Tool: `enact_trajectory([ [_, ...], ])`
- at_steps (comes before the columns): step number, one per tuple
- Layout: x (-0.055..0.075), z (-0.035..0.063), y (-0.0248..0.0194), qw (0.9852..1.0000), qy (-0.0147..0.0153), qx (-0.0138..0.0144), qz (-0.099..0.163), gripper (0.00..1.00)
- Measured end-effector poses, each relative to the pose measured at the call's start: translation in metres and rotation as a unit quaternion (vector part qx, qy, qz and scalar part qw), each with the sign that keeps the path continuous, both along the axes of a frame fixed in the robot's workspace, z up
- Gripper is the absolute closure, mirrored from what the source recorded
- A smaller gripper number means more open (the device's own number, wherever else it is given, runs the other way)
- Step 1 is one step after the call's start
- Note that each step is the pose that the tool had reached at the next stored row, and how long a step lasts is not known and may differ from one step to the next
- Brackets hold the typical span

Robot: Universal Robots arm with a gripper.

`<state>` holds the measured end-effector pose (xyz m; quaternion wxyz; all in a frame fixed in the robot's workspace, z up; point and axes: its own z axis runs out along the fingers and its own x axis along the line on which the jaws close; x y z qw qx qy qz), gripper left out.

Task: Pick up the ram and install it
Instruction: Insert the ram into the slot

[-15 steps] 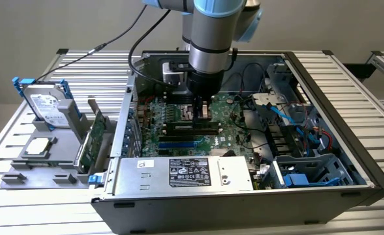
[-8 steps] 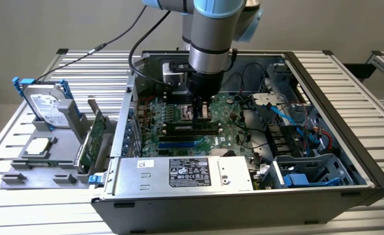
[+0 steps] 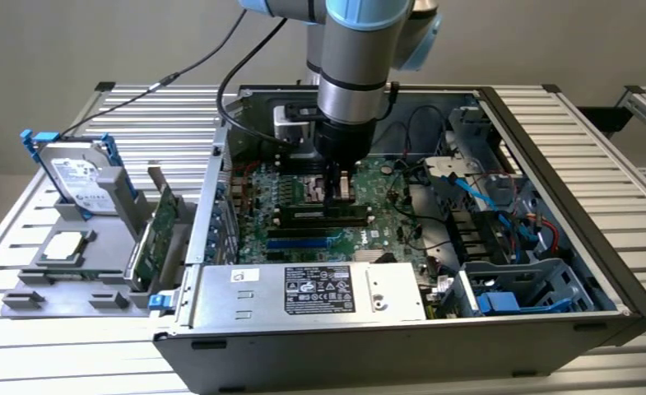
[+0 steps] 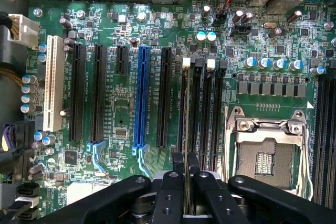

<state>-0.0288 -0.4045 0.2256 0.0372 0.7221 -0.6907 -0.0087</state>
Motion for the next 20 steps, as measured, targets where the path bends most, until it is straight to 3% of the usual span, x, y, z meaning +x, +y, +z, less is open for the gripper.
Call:
enact_trajectory([
  [11,0.0,0.0037,-0.0001,1.0,-0.0001,0.0001,0.0,0.86],
  [20,0.0,0.0037,-0.0005,1.0,-0.0001,-0.0019,-0.002,0.86],
])
